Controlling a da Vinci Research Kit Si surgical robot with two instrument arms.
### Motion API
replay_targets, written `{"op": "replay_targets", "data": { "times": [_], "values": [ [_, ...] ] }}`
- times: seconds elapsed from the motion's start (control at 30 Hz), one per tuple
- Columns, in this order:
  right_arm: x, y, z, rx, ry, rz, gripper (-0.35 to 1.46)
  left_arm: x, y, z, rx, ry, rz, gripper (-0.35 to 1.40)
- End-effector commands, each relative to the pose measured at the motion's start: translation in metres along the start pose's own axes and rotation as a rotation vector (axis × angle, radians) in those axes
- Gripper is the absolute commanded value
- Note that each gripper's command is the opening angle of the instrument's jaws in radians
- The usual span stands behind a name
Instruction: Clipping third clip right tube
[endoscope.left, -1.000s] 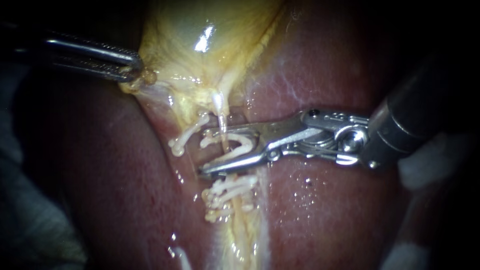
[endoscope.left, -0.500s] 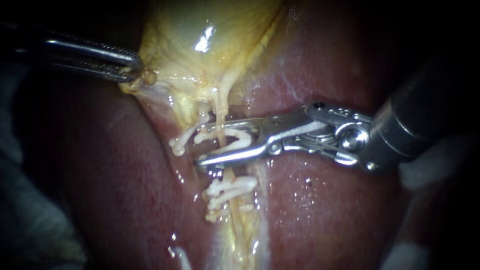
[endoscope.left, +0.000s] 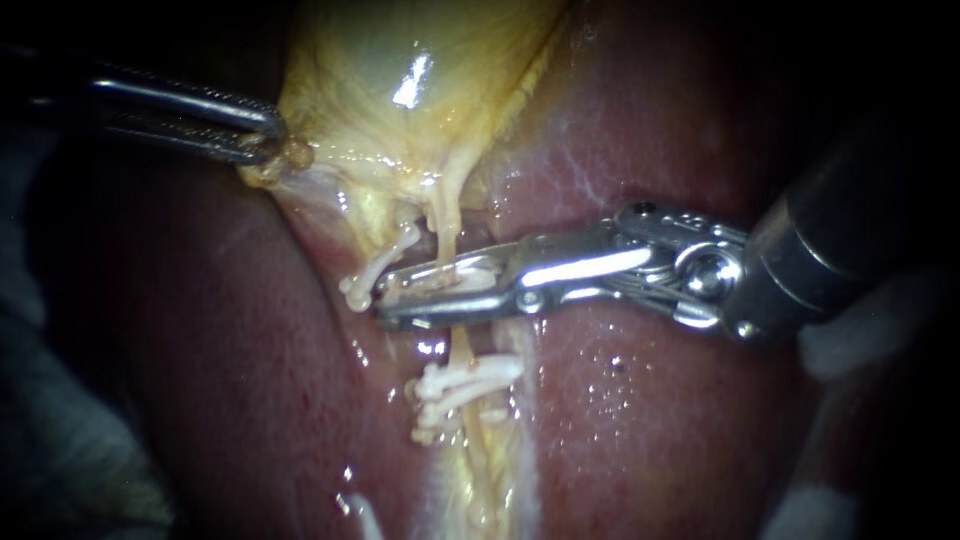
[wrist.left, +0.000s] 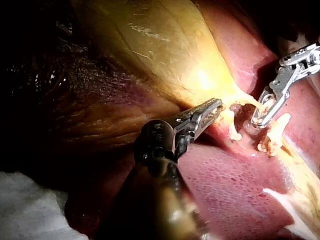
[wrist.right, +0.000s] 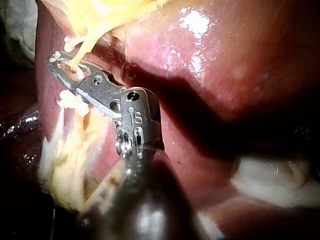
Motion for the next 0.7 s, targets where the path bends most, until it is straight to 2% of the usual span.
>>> {"op": "replay_targets", "data": {
  "times": [0.03, 0.23, 0.7],
  "values": [
    [0.0000, -0.0001, 0.0001, 0.001, 0.000, 0.010, -0.35, 0.0000, 0.0000, 0.0000, 0.000, 0.000, 0.000, -0.35],
    [-0.0001, -0.0002, -0.0002, 0.001, 0.000, 0.057, -0.35, 0.0000, 0.0000, 0.0000, 0.000, 0.000, 0.000, -0.35],
    [-0.0003, -0.0001, -0.0002, 0.002, -0.001, 0.055, -0.35, 0.0000, 0.0000, 0.0001, 0.000, 0.000, 0.000, -0.35]
  ]
}}
